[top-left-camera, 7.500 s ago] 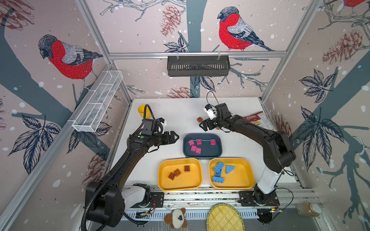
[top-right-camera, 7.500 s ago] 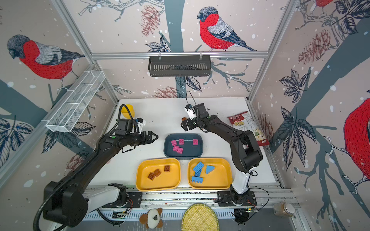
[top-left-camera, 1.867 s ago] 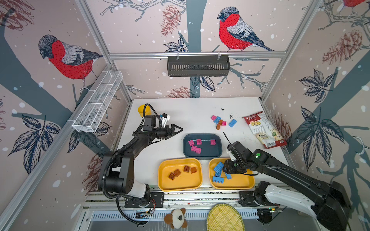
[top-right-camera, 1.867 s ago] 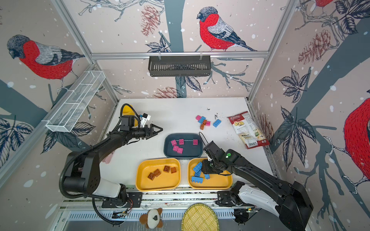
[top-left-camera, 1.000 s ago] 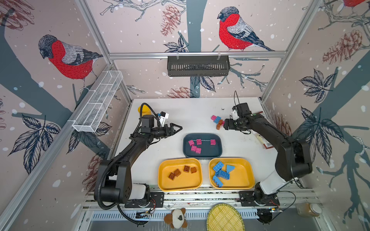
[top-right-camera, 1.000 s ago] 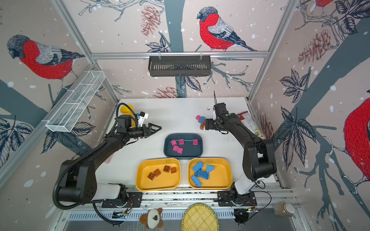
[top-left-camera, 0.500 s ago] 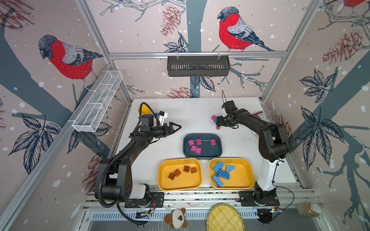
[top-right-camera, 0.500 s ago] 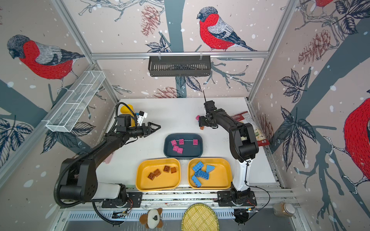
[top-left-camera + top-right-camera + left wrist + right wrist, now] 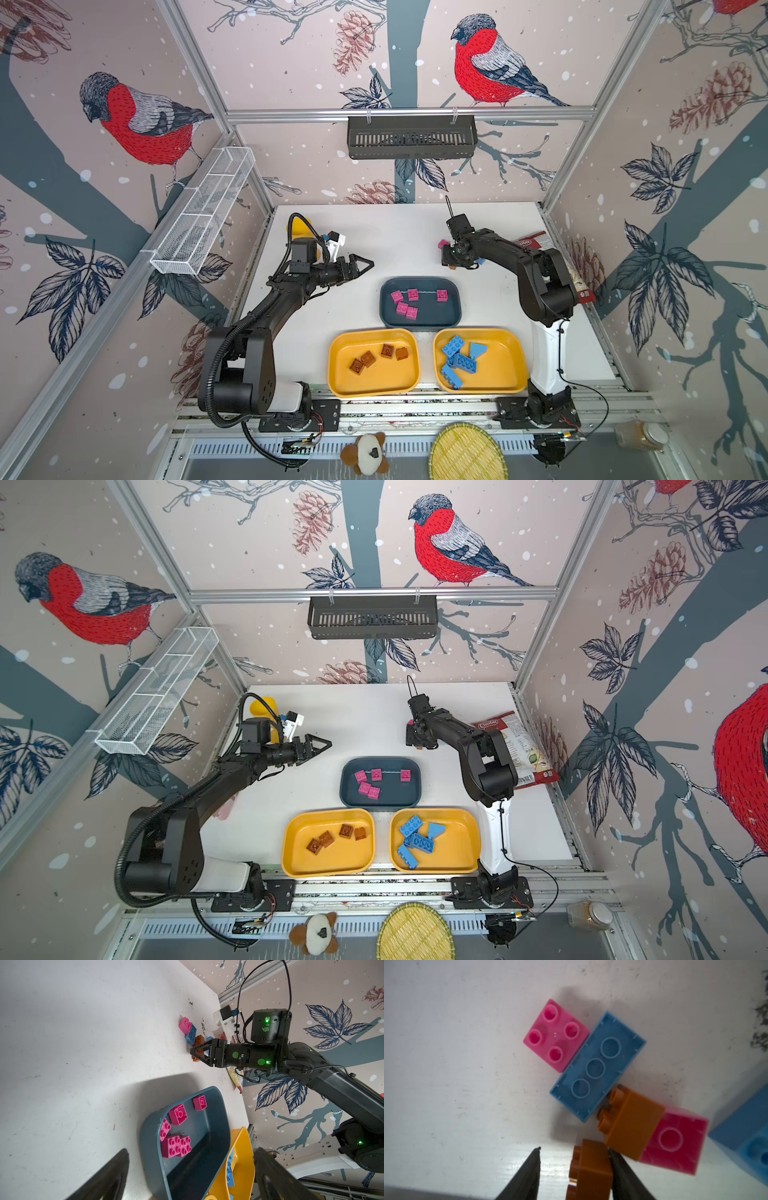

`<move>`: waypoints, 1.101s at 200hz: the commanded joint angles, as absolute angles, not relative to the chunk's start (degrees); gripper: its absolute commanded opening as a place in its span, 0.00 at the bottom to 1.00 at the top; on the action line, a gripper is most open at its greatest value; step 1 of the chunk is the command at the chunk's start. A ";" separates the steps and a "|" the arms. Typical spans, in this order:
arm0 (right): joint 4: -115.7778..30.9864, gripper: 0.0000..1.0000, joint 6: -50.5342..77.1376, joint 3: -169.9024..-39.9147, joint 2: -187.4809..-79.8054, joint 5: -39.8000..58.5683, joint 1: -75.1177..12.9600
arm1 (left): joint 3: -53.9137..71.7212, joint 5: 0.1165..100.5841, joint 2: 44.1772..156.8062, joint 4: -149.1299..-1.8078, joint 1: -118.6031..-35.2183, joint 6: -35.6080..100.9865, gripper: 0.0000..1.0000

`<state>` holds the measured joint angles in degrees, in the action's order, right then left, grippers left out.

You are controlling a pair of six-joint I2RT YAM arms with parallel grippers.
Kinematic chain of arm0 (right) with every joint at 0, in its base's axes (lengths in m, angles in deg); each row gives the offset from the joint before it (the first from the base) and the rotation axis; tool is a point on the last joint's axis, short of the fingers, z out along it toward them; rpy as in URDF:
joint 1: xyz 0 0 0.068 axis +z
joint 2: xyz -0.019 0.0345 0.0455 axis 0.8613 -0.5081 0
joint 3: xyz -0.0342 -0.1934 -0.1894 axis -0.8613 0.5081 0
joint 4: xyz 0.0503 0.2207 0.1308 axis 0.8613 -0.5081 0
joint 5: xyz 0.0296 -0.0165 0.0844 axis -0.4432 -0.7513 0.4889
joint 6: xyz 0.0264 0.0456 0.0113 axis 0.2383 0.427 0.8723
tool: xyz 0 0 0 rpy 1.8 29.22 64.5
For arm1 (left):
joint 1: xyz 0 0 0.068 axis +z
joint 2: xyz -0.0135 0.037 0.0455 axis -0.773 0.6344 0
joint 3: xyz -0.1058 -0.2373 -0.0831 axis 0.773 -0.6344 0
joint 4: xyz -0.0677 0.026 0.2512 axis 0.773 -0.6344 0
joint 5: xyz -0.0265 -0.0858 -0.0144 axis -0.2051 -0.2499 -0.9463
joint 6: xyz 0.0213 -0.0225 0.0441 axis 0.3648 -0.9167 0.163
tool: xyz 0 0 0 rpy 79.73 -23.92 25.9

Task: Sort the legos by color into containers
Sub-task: 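Return the right gripper to the pile and grasp a brown brick, then carry the brown brick into the yellow tray with brown bricks, release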

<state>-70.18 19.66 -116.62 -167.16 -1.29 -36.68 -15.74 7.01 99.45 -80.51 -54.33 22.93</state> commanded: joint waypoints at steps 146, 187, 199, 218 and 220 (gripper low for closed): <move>-76.72 0.17 9.33 -112.52 -150.90 3.34 -30.79 | -14.13 7.04 99.45 -83.72 -53.79 26.07 0.93; -77.26 0.17 3.49 -106.25 -142.94 12.05 -19.03 | -12.42 8.15 100.00 -85.27 -52.99 26.30 0.93; -77.12 0.17 2.66 -104.22 -141.34 13.32 -15.25 | -11.95 8.36 100.09 -85.61 -52.92 26.25 0.93; -74.04 0.17 2.11 -100.07 -138.63 16.90 -9.51 | -11.77 9.31 100.17 -86.05 -52.70 26.09 0.93; -73.49 0.17 2.04 -99.66 -138.38 17.17 -9.05 | -11.70 9.35 100.24 -86.09 -52.68 26.05 0.93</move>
